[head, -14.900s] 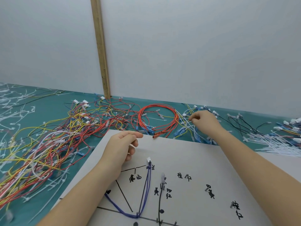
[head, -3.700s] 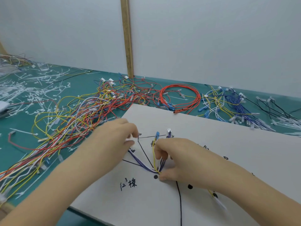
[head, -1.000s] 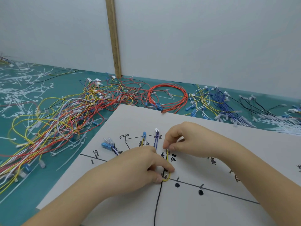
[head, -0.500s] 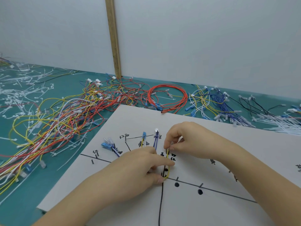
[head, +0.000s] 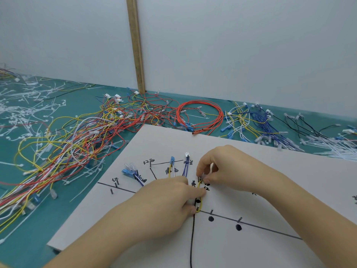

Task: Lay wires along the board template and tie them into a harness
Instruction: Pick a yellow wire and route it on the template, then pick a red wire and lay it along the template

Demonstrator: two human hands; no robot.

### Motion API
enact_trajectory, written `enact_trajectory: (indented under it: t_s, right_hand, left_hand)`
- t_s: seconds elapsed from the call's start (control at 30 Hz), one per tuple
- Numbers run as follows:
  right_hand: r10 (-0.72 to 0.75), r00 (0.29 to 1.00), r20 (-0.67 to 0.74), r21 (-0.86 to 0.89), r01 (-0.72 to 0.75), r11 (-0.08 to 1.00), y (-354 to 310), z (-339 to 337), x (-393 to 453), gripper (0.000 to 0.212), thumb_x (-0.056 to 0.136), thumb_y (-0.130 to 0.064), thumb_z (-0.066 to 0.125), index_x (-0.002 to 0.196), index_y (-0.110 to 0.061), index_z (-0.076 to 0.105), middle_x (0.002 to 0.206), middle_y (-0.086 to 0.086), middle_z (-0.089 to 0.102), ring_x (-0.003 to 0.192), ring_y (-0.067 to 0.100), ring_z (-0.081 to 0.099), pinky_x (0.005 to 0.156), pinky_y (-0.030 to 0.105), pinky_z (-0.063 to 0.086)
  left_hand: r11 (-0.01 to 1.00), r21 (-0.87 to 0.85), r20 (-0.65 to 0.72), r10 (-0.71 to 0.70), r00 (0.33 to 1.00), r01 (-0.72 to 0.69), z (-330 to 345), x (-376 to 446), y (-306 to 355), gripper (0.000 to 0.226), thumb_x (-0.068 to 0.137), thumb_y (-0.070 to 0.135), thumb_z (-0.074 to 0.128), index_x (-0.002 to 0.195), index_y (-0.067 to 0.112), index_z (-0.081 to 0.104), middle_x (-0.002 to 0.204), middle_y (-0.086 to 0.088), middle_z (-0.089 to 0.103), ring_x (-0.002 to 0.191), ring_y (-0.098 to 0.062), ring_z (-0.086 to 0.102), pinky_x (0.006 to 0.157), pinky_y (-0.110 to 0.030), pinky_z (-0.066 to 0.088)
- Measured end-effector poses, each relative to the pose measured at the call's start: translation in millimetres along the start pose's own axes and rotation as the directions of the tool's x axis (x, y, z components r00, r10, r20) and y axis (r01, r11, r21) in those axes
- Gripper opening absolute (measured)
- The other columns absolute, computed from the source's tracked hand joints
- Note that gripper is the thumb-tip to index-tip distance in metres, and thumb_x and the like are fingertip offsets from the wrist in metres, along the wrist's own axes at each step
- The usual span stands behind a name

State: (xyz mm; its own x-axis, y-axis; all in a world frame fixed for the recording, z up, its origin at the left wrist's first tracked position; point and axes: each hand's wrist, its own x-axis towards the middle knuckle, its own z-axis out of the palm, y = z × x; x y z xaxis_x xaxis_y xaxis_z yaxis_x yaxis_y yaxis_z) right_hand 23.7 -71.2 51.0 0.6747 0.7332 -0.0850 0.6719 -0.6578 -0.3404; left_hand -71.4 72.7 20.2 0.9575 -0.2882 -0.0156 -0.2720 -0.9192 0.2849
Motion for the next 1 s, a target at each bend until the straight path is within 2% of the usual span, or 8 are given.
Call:
enact_trajectory:
  t_s: [0.23, 0.37, 0.57, 0.7, 0.77, 0.83, 0.93, 1.0]
  right_hand:
    - [-0.034, 0.999, 0.009, -0.012, 0.034, 0.999, -2.2, -2.0, -3.2, 0.020, 0.080, -0.018, 0.066, 0.095, -0.031, 0.069, 0.076, -0.018, 0.051, 0.073, 0.001, 0.051, 0.073, 0.023, 0.044]
    - [-0.050, 0.999, -0.002, -0.037, 0.050, 0.998, -3.6, -3.5, -5.2, 0.018, 0.082, -0.021, 0.064, 0.095, -0.032, 0.068, 0.083, -0.017, 0.052, 0.080, 0.003, 0.050, 0.075, 0.023, 0.043]
    - [-0.066, 0.998, 0.012, -0.052, 0.067, 0.996, -4.7, -2.2, -3.8, 0.018, 0.083, -0.018, 0.062, 0.097, -0.025, 0.070, 0.080, -0.011, 0.059, 0.077, 0.005, 0.054, 0.073, 0.020, 0.043]
    - [-0.070, 0.998, 0.003, -0.047, 0.070, 0.996, -3.2, -0.3, -3.9, 0.019, 0.082, -0.016, 0.060, 0.095, -0.025, 0.070, 0.077, -0.012, 0.058, 0.078, 0.006, 0.056, 0.074, 0.020, 0.045]
    - [-0.070, 0.997, 0.032, -0.019, 0.070, 0.997, -2.2, -2.1, -3.8, 0.018, 0.081, -0.018, 0.062, 0.095, -0.027, 0.069, 0.076, -0.013, 0.061, 0.079, 0.005, 0.059, 0.072, 0.017, 0.044]
    - [-0.059, 0.997, 0.047, 0.046, 0.056, 0.997, 2.2, -10.4, -4.1, 0.018, 0.081, -0.022, 0.064, 0.096, -0.031, 0.068, 0.080, -0.013, 0.065, 0.081, 0.003, 0.061, 0.073, 0.015, 0.044]
    - [-0.007, 0.997, -0.076, 0.169, 0.020, 0.985, 17.4, -32.0, -5.7, 0.013, 0.082, -0.023, 0.063, 0.090, -0.034, 0.067, 0.081, -0.013, 0.068, 0.077, 0.001, 0.061, 0.075, 0.017, 0.047]
    - [0.050, 0.985, -0.163, 0.312, 0.003, 0.950, 30.0, -43.6, -8.0, 0.011, 0.084, -0.021, 0.063, 0.085, -0.031, 0.068, 0.075, -0.014, 0.069, 0.072, -0.003, 0.062, 0.069, 0.012, 0.047]
  left_hand:
    - [0.994, -0.111, -0.093, 0.000, 0.996, -0.010, -2.0, -10.4, -3.0, 0.050, 0.090, 0.040, 0.050, 0.132, 0.054, 0.028, 0.084, 0.022, 0.033, 0.080, 0.002, 0.037, 0.074, -0.020, 0.031]
    - [0.980, -0.199, -0.166, -0.002, 0.986, -0.032, -3.4, -12.1, -4.1, 0.042, 0.088, 0.037, 0.055, 0.126, 0.051, 0.042, 0.083, 0.022, 0.038, 0.082, 0.024, 0.035, 0.071, -0.004, 0.030]
    - [0.993, -0.116, -0.109, -0.004, 0.994, -0.009, -1.4, -5.7, -1.6, 0.027, 0.092, 0.028, 0.049, 0.115, 0.040, 0.056, 0.083, 0.018, 0.038, 0.077, -0.001, 0.032, 0.067, -0.017, 0.024]
    - [0.998, -0.037, -0.027, 0.043, 0.999, -0.044, -3.3, -6.3, 1.7, 0.029, 0.095, 0.030, 0.040, 0.120, 0.038, 0.053, 0.093, 0.011, 0.044, 0.094, -0.008, 0.043, 0.074, -0.021, 0.029]
    - [0.997, -0.034, 0.038, 0.068, 0.997, -0.066, -9.4, -4.5, 2.9, 0.028, 0.094, 0.032, 0.041, 0.118, 0.035, 0.056, 0.087, 0.011, 0.046, 0.089, -0.007, 0.044, 0.073, -0.021, 0.031]
    - [0.988, -0.150, 0.109, 0.051, 0.993, -0.034, -23.8, 5.3, 1.1, 0.024, 0.091, 0.035, 0.047, 0.108, 0.033, 0.064, 0.077, 0.016, 0.048, 0.077, 0.002, 0.046, 0.068, -0.014, 0.034]
    - [0.953, -0.294, 0.004, -0.067, 0.998, 0.065, -49.2, 38.9, -13.2, 0.020, 0.090, 0.032, 0.053, 0.101, 0.030, 0.069, 0.065, 0.026, 0.055, 0.062, 0.017, 0.048, 0.059, 0.002, 0.033]
    - [0.949, -0.280, -0.143, -0.191, 0.971, 0.145, -59.8, 72.7, -28.8, 0.022, 0.092, 0.027, 0.051, 0.107, 0.026, 0.067, 0.082, 0.022, 0.061, 0.067, 0.007, 0.051, 0.055, -0.004, 0.034]
